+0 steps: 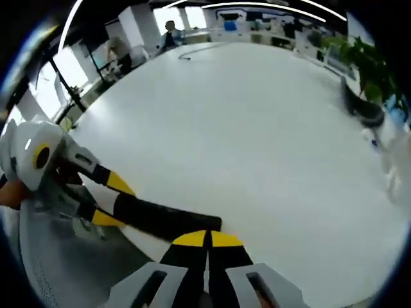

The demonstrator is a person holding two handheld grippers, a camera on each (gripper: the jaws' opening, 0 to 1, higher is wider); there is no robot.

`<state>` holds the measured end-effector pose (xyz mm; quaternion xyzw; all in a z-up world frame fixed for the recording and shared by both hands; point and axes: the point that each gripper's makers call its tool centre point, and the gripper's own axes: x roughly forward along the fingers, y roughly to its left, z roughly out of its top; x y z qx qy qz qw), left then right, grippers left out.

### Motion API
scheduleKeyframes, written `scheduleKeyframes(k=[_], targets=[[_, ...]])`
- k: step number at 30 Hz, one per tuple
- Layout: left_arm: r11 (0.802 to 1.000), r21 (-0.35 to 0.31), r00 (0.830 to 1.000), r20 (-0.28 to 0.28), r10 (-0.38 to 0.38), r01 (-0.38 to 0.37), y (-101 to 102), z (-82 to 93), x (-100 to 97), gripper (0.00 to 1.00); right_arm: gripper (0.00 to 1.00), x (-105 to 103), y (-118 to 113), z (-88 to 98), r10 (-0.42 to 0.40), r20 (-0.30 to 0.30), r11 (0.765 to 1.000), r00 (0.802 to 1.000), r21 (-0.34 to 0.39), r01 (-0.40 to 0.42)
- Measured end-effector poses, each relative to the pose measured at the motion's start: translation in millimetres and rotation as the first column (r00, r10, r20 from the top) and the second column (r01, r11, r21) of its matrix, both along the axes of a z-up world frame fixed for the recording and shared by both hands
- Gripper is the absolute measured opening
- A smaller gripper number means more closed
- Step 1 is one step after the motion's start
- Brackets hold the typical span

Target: Press the specified remote control buttons in sequence, fully releasing each button before pressing the next.

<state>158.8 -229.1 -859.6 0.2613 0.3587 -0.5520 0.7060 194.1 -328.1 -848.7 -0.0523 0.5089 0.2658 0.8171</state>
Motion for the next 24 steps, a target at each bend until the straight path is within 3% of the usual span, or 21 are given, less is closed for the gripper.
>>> scheduleKeyframes(k=[8, 9, 16, 24], targets=[[0.999, -0.018, 0.999, -0.024, -0.028, 0.028, -4.2, -0.4, -7.1, 0.23, 0.00, 0.4, 0.2, 0.0, -0.006, -0.002, 1.000, 1.000, 0.005, 0.006], [1.000, -0.018, 0.999, -0.025, -0.026, 0.026, -3.8, -0.5, -7.1, 0.24, 0.00, -2.4, 0.1, -2.8, -0.006, -0.025, 1.000, 1.000, 0.000, 0.006], [0.999, -0.041, 0.999, -0.034, -0.006, 0.004, -3.8, 0.5, -5.5, 0.24, 0.00, -1.2, -0.3, -0.9, -0.018, -0.011, 1.000, 1.000, 0.015, 0.018], [0.998, -0.055, 0.999, -0.026, 0.026, -0.027, -5.0, 1.6, -2.9, 0.24, 0.00, -1.1, 2.3, -2.0, 0.030, 0.033, 1.000, 0.999, -0.007, -0.030]])
